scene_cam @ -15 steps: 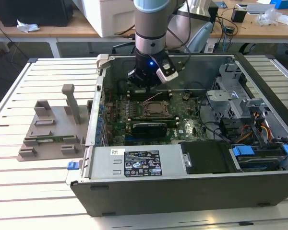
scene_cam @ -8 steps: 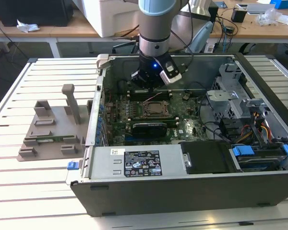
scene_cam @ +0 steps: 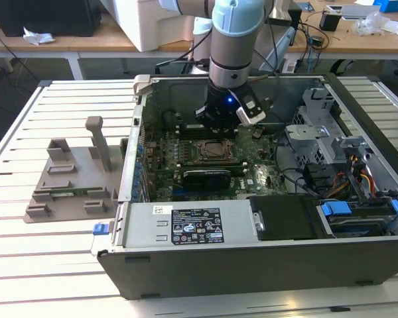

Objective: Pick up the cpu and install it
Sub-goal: 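Install the first cpu locking lever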

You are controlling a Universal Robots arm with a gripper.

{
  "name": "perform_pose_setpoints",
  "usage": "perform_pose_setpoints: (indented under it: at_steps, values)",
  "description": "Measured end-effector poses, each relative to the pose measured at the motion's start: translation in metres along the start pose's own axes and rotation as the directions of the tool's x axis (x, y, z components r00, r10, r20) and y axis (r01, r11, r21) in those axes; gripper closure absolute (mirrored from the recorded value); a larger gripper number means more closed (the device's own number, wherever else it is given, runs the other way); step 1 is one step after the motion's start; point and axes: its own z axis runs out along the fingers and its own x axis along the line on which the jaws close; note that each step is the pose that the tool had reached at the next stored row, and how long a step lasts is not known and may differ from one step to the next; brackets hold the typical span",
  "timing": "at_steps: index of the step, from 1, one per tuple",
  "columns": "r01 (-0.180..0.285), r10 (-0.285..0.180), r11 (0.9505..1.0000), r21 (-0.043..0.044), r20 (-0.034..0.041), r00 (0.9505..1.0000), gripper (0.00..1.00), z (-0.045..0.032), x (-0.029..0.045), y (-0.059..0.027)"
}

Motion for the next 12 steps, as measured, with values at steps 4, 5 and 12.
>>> perform_pose_setpoints:
  at_steps: [4, 5, 12]
  values:
    - [0.0, 0.0, 1.0, -0.0005, 0.0002, 1.0, 0.89, 0.0044, -0.0009, -0.0024]
    - [0.0, 0.0, 1.0, 0.0, 0.0001, 1.0, 0.89, 0.0045, -0.0008, -0.0025]
    - [0.001, -0.001, 0.9994, 0.0346, -0.002, 1.0, 0.89, -0.0114, -0.0009, -0.001]
